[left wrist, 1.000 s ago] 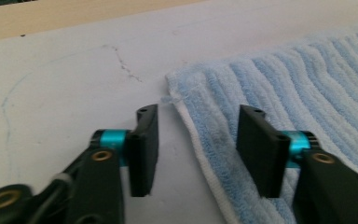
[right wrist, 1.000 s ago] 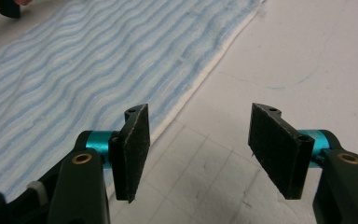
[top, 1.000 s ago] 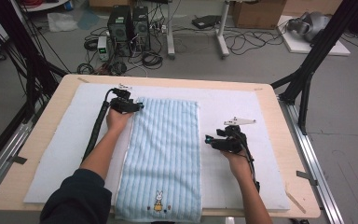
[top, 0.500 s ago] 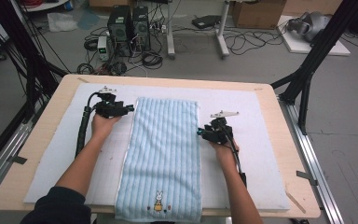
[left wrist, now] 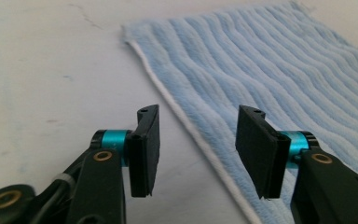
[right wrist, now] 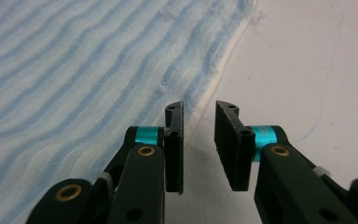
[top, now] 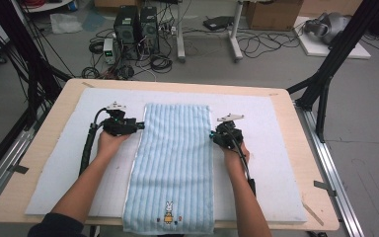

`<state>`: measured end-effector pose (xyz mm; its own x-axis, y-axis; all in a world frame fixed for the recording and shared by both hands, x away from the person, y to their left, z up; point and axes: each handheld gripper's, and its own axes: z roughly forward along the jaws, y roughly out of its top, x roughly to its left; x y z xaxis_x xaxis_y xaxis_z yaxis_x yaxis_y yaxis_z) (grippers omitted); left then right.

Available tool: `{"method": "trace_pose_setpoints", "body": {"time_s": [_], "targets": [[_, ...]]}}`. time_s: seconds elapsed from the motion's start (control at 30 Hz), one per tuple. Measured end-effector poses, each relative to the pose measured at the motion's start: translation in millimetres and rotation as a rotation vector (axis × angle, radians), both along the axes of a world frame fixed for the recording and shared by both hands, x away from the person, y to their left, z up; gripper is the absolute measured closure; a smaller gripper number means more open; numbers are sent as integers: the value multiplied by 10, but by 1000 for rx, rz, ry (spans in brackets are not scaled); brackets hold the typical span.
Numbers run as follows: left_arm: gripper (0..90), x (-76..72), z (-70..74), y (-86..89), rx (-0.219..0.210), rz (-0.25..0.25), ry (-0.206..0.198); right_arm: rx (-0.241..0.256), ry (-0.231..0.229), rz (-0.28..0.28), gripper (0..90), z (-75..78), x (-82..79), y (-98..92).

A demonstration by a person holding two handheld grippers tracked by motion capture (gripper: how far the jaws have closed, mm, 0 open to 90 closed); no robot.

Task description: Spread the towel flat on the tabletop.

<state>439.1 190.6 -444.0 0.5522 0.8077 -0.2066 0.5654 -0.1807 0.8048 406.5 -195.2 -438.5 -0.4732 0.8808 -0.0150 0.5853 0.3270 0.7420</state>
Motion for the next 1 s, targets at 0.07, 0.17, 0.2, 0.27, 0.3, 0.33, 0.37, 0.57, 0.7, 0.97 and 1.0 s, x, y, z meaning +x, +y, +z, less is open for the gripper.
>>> {"method": "trace_pose_setpoints", "body": {"time_s": [0.07, 0.17, 0.2, 0.27, 0.3, 0.33, 0.37, 0.57, 0.7, 0.97, 1.0], "targets": [[580, -6, -38, -84, 33, -17, -4, 42, -9, 8, 689, 40, -71, -45], [702, -23, -72, -176, 119, 4, -32, 83, 17, 42, 645, 100, -196, -59], [767, -22, -72, -182, 123, 4, -35, 92, 2, 55, 638, 113, -256, -53], [857, -13, -72, -189, 136, 29, -41, 87, 2, 83, 628, 114, -366, -30], [862, -7, -73, -189, 135, 42, -42, 94, 12, 90, 624, 100, -410, -19], [863, -4, -72, -186, 139, 61, -42, 103, 27, 98, 620, 80, -447, -8], [863, 0, -74, -181, 134, 77, -40, 100, 33, 111, 616, 57, -481, 7], [669, 18, -73, -124, 97, 126, -18, -15, 55, 123, 620, -15, -571, 121], [532, -34, -40, 1, 88, 122, -10, -33, 44, 140, 795, -39, -578, 136], [431, -304, 98, 265, -65, 101, -84, -28, 11, 82, 657, -17, -570, 43], [425, -347, 116, 294, -87, 93, -93, -12, 4, 80, 644, 3, -588, 13]]}}
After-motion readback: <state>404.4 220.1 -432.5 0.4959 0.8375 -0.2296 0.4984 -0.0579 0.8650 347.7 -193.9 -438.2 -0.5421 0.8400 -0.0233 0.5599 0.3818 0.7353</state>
